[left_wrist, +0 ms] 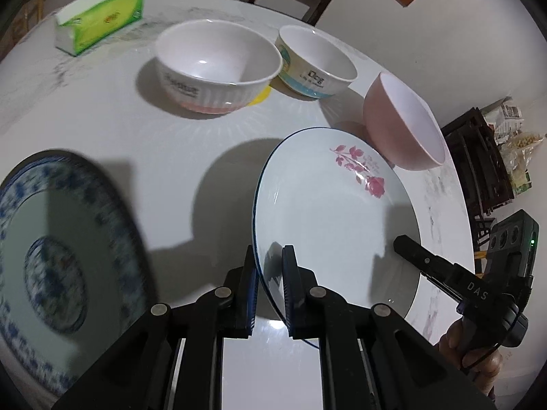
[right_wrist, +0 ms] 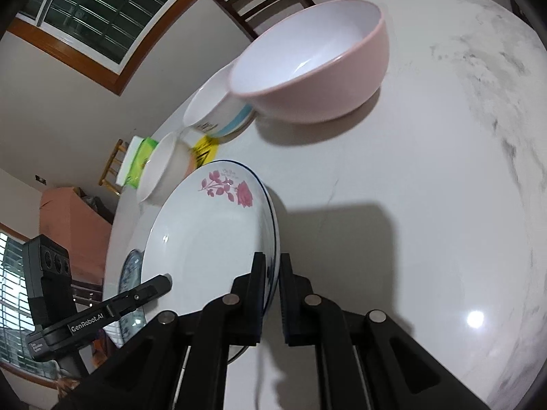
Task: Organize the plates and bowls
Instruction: 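Grasp the rim of the pink-flowered white plate with both tools, then carry the pink-flowered plate and lower it onto the blue plate stack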
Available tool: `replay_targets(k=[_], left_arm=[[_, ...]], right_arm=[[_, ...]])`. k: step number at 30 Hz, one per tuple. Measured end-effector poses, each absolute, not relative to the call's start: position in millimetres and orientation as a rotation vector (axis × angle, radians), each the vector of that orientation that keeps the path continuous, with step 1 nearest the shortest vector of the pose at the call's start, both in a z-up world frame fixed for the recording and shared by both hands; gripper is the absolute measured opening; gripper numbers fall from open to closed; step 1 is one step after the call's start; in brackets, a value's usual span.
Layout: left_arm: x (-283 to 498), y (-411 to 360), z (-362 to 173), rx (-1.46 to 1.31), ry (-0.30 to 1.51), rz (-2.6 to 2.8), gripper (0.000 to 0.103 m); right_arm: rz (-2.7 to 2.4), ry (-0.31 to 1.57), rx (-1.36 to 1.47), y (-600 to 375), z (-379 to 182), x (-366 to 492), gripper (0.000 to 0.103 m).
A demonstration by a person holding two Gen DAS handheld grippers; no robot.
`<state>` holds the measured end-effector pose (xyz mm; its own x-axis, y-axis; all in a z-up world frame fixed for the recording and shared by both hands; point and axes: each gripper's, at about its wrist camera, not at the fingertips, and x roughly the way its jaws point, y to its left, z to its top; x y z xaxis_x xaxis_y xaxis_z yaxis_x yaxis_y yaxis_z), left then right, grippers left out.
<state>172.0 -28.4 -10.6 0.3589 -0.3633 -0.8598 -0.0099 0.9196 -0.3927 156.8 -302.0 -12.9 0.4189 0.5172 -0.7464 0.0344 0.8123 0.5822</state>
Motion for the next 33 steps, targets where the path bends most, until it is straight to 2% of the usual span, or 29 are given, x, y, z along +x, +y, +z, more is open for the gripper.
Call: replay_targets(k=[14, 33], left_arm=[[107, 52, 15, -0.418, 1.113, -0.119, 0.01], [72, 137, 2, -0.511, 1.092, 0.001, 0.012]], right_arm=[[0.479, 1.108, 0.474, -210, 16, 131, 0.008], [0.571, 1.16, 0.341, -113, 17, 135, 0.008]])
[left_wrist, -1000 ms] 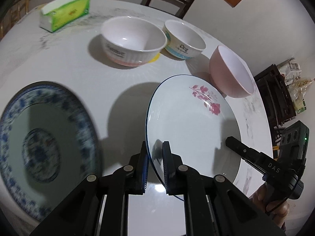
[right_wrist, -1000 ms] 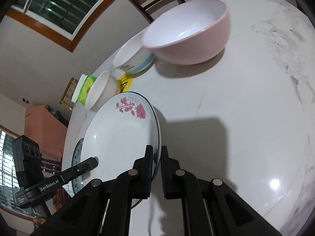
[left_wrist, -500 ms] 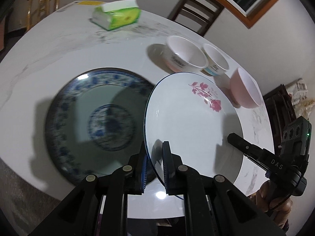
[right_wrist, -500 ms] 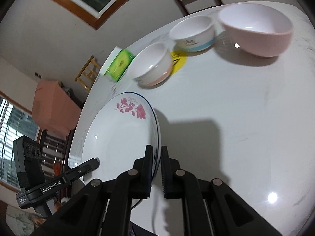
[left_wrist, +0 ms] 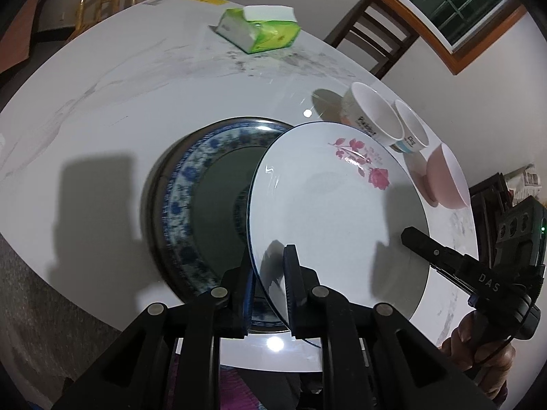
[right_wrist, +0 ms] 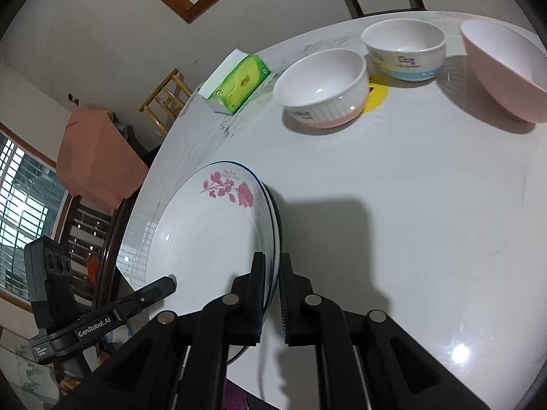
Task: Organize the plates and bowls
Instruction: 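Carry the pink-flowered plate and lower it onto the blue plate stack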
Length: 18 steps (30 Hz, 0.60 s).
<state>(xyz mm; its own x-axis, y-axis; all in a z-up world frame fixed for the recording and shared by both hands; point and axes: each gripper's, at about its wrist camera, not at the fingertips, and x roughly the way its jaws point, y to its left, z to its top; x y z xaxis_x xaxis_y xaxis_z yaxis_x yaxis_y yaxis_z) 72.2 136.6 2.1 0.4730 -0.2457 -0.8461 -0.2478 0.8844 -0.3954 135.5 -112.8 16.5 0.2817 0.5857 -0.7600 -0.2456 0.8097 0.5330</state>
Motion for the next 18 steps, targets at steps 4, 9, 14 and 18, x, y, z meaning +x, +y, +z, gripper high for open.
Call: replay_targets(k=[4, 9, 14, 18], left_arm=[[69, 146, -1, -0.526, 1.093, 0.01, 0.012], [68, 156, -5, -0.536, 1.091, 0.023, 0.013], [68, 164, -10, -0.545, 1.094, 0.033, 0.013], [69, 169, -14, -0.547, 1.101, 0.037, 0.013]], right_arm=[[0.578, 1.168, 0.321, -100, 15, 136, 0.008], [0.581, 1.175, 0.302, -90, 14, 136, 0.008], [0.581, 1.189, 0.287, -80, 10, 137, 0.008], [0.58, 1.201, 0.277, -74, 5, 139, 0.008]])
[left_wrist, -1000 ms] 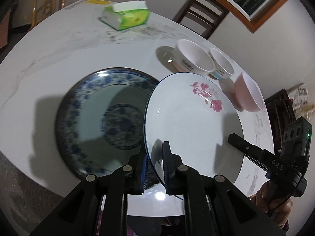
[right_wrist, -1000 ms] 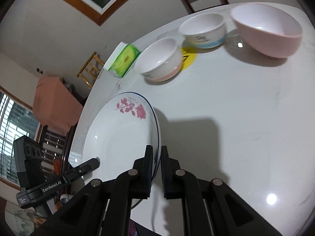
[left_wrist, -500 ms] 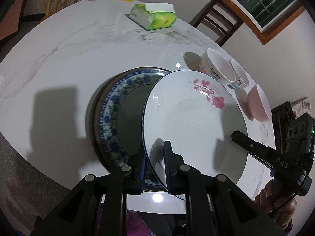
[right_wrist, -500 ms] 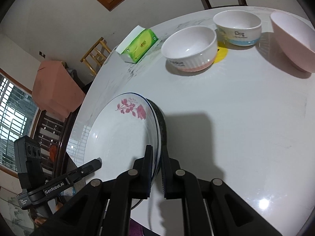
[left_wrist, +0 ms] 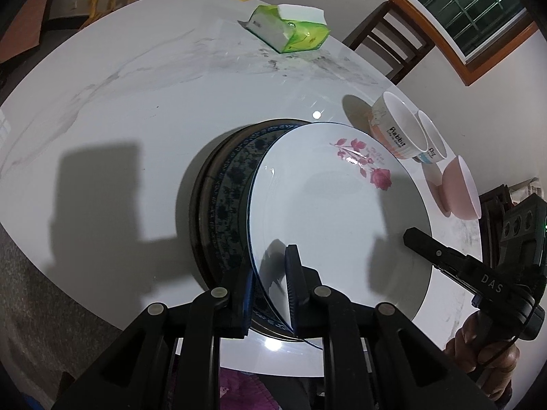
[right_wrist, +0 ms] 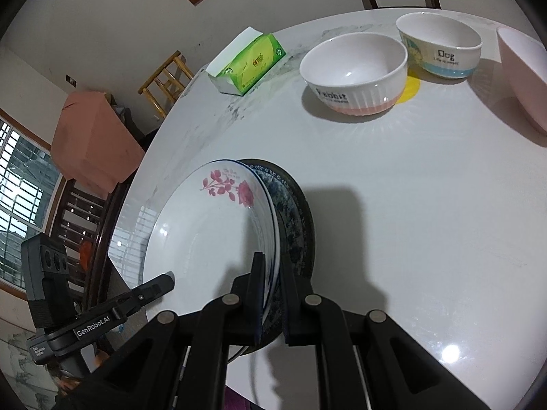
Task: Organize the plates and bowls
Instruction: 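Carry the pink-flowered plate and lower it onto the blue plate stack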
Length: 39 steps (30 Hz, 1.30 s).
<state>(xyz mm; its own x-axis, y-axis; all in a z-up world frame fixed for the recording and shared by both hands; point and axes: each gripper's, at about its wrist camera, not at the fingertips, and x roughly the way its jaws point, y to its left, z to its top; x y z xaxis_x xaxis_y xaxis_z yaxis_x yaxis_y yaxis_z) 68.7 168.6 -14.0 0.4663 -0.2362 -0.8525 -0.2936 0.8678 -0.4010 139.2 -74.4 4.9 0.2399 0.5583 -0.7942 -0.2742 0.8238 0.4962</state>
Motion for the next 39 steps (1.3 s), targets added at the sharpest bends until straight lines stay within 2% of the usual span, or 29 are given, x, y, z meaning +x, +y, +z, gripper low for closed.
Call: replay_targets(k=[39], left_arm=[[77, 177, -25, -0.495, 1.081, 0.06, 0.012]], right_arm=[[0.575, 1.212, 0.236, -63, -15, 144, 0.009]])
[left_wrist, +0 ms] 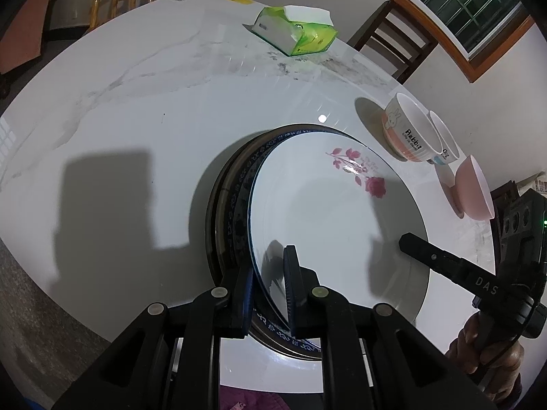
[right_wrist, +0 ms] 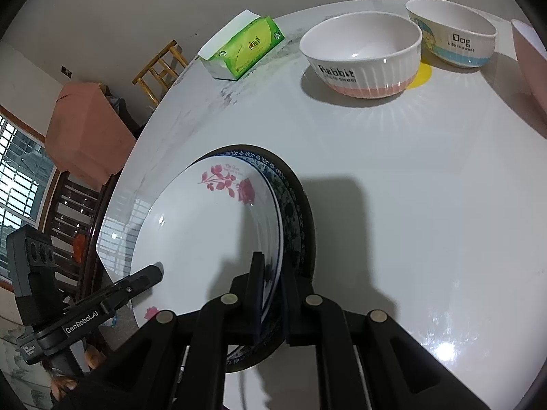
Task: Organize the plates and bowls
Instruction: 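Carry the pink-flowered plate and lower it onto the blue plate stack, then open both tools and move them toward the pink bowl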
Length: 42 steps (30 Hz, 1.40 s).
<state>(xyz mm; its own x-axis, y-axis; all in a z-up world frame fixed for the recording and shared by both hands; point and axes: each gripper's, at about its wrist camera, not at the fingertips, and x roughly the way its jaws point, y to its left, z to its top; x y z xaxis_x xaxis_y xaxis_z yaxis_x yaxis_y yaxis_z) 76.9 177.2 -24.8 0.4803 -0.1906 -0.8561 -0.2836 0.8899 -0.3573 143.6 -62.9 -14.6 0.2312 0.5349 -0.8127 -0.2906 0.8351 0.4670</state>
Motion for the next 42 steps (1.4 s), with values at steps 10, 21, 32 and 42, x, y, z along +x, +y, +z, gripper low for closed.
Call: replay_targets(k=[10, 21, 32, 42], left_arm=[[70, 175, -3, -0.389, 0.97, 0.125, 0.055], [66, 170, 10, -0.318, 0.912, 0.142, 0.063], [68, 114, 27, -0.237, 0.904, -0.01, 0.077], [109, 17, 63, -0.216, 0.882, -0.217, 0.103]], right_arm=[[0.551, 1.098, 0.075, -52, -5, 139, 0.012], [0.513, 0.942, -0.071, -48, 17, 125, 0.018], [0.282, 0.939, -0.086, -138, 36, 88, 0.056], [0.253, 0.8, 0.482, -339, 58, 80, 0.057]])
